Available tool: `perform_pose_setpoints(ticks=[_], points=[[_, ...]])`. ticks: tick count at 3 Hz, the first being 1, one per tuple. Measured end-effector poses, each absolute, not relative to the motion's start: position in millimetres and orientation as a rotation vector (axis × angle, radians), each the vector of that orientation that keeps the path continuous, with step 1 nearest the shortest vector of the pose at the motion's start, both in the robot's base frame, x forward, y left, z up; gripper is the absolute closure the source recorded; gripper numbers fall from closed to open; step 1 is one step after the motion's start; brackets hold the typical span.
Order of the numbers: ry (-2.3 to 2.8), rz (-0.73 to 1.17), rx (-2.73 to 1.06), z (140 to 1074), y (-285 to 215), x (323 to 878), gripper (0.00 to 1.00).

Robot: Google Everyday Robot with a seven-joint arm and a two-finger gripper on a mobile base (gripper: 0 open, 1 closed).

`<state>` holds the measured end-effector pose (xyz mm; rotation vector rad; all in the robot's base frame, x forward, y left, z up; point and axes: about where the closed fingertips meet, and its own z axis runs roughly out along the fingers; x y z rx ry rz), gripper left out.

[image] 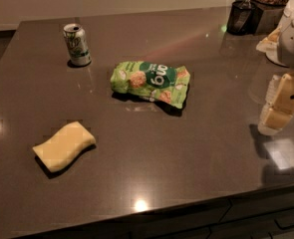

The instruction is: Move green rice chip bag near 7up can

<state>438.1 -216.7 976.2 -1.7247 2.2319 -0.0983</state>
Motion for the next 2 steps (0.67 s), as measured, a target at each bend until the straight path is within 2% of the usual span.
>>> perform_pose_setpoints(ticks=[2], points=[[2.219,-0.093,-1.713,975.1,-205.7,457.6,0.00]])
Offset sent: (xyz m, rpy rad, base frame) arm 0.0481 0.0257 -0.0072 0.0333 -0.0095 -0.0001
